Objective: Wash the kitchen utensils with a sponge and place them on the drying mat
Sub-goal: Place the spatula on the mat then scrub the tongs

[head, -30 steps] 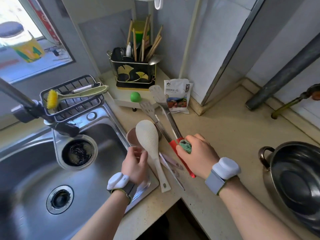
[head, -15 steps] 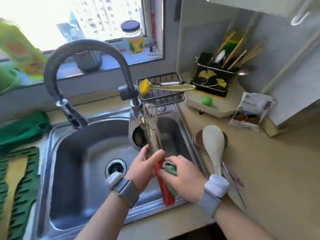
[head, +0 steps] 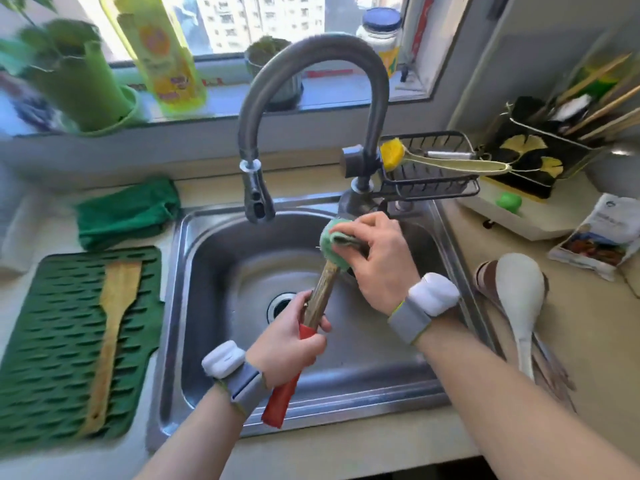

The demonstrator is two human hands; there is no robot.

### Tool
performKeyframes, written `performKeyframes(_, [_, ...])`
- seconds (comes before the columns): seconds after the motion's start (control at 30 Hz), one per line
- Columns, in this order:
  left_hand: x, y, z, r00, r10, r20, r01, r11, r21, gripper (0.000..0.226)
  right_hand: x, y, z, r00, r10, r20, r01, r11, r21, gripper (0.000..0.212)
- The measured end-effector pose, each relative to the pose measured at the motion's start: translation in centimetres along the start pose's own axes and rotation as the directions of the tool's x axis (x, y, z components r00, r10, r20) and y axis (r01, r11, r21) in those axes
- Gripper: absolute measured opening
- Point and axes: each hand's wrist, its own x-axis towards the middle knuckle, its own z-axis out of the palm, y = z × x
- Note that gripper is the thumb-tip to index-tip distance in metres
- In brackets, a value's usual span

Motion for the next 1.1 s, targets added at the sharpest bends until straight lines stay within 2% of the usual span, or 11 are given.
performKeyframes(0.13, [-0.2, -0.4, -2.1, 0.999, -0.005, -0.05, 0.014, 0.981, 0.193, 0.037, -3.9, -1.5, 3.8, 0.95, -0.209, 0.23, 0.218, 0.976, -0.016, 0.024])
performKeyframes(0.17, [-0.2, -0.5, -2.3, 0.998, 0.003, -0.06, 0.01, 0.978, 0.21, 0.037, -3.3, -1.3, 4.1, 0.949, -0.237, 0.207, 0.256, 0.964, -0.071, 0.026])
performKeyframes(0.23, [-0.4, -0.7, -2.6, 0.998, 0.027, -0.055, -0.016, 0.984, 0.178, 0.045, -0.8, -0.8, 4.2, 0.988, -0.145, 0.051, 0.152, 0.973, -0.176, 0.025])
performKeyframes(0.3, [-0.4, -0.6, -3.0, 0.997, 0.042, -0.069, -0.032, 0.989, 0.144, 0.049, 0.4, -0.8, 4.4, 0.997, -0.079, -0.017, 0.077, 0.99, -0.121, 0.023])
performKeyframes(0.47, [-0.3, -0.3, -3.8, 0.994, 0.045, -0.096, -0.026, 0.982, 0.184, 0.025, -4.2, -1.8, 6.3, 0.909, -0.293, 0.297, 0.294, 0.955, 0.042, 0.024])
performKeyframes(0.67, [-0.1, 0.1, -3.5, 0.994, 0.098, -0.039, -0.091, 0.986, 0.142, 0.052, 3.2, 1.2, 4.5, 0.999, 0.023, -0.04, -0.026, 0.995, -0.097, 0.018])
performKeyframes(0.83, [0.2, -0.5, -2.9, 0.996, 0.077, -0.054, -0.068, 0.986, 0.153, 0.026, -5.6, -0.1, 5.7, 0.929, -0.226, 0.293, 0.222, 0.974, 0.049, 0.018])
performKeyframes(0.9, [0.3, -0.7, -2.5, 0.998, 0.046, -0.05, -0.041, 0.993, 0.107, 0.024, -3.4, 0.4, 5.6, 0.945, -0.212, 0.249, 0.208, 0.977, 0.041, 0.019])
performKeyframes(1.0, [0.2, -0.9, -2.5, 0.999, 0.04, -0.029, -0.037, 0.992, 0.12, 0.048, 2.6, 2.5, 4.5, 1.0, -0.004, 0.012, 0.005, 0.996, -0.092, 0.02])
performKeyframes(1.07, [0.2, -0.8, -2.4, 0.999, 0.046, -0.025, -0.042, 0.991, 0.13, 0.056, 2.5, 3.3, 4.7, 0.998, 0.062, -0.013, -0.063, 0.995, -0.083, 0.02])
performKeyframes(1.1, [0.3, -0.8, -2.3, 0.999, 0.031, -0.035, -0.027, 0.991, 0.128, 0.054, 0.8, 2.9, 5.2, 0.999, 0.012, 0.032, -0.01, 0.998, -0.055, 0.018])
